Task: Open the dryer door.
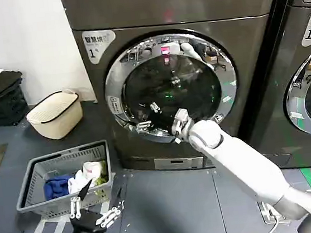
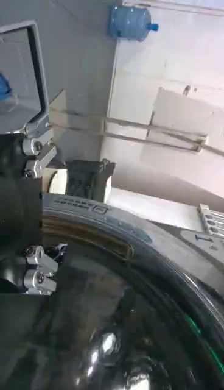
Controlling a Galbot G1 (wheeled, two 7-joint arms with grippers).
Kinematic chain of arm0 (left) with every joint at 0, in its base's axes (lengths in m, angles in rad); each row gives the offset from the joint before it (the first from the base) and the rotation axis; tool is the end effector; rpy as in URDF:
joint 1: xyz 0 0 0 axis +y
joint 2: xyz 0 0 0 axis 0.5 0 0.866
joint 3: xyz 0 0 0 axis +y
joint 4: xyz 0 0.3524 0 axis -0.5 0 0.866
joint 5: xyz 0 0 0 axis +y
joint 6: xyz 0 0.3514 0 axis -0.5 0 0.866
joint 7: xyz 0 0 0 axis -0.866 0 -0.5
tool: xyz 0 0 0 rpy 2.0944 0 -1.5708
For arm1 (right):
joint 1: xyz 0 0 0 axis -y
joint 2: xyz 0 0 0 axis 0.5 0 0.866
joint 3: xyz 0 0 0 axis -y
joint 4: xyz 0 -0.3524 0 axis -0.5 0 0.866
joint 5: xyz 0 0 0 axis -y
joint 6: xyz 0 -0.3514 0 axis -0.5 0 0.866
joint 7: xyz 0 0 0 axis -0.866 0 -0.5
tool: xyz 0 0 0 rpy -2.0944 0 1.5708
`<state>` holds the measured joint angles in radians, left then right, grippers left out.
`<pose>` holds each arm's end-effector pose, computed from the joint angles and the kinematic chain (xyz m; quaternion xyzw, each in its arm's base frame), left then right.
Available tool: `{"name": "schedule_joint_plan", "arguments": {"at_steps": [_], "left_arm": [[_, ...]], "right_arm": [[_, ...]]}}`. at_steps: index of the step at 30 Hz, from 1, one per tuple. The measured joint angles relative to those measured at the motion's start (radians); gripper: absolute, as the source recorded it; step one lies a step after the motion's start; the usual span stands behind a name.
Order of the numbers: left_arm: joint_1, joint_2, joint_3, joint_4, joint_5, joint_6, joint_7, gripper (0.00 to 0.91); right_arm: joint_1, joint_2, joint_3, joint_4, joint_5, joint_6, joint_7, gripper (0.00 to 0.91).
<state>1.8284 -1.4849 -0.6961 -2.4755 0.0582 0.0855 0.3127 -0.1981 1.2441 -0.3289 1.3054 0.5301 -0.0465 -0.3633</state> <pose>0.1007 0.0437 -0.2022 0.1225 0.9849 0.1223 0.0030 0.5250 0.0991 -0.1648 -0.4720 0.8700 -0.1217 0.0745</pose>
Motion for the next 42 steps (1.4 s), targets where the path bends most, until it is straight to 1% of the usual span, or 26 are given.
{"name": "schedule_joint_plan", "arguments": {"at_steps": [9, 23, 29, 34, 38, 42], "left_arm": [[0.005, 0.0, -0.007, -0.003, -0.004, -0.003, 0.0, 0.907], [0.005, 0.0, -0.009, -0.003, -0.007, -0.004, 0.0, 0.907], [0.004, 0.0, -0.01, -0.002, -0.009, -0.004, 0.0, 0.907], [0.003, -0.001, -0.01, 0.004, -0.012, -0.006, -0.001, 0.907], [0.001, 0.0, -0.012, 0.006, -0.016, -0.007, -0.001, 0.907], [-0.007, 0.006, -0.026, 0.017, -0.027, -0.007, -0.001, 0.907]], "right_arm": [[0.034, 0.059, -0.014, -0.071, -0.014, 0.007, -0.011, 0.907], [0.077, 0.108, -0.035, -0.169, -0.022, 0.031, -0.083, 0.907], [0.091, 0.118, -0.048, -0.199, -0.022, 0.062, -0.135, 0.907], [0.088, 0.106, -0.056, -0.193, -0.007, 0.083, -0.177, 0.907], [0.074, 0.082, -0.067, -0.159, 0.044, 0.084, -0.206, 0.907], [0.06, 0.042, -0.081, -0.11, 0.088, 0.1, -0.239, 0.907]]}}
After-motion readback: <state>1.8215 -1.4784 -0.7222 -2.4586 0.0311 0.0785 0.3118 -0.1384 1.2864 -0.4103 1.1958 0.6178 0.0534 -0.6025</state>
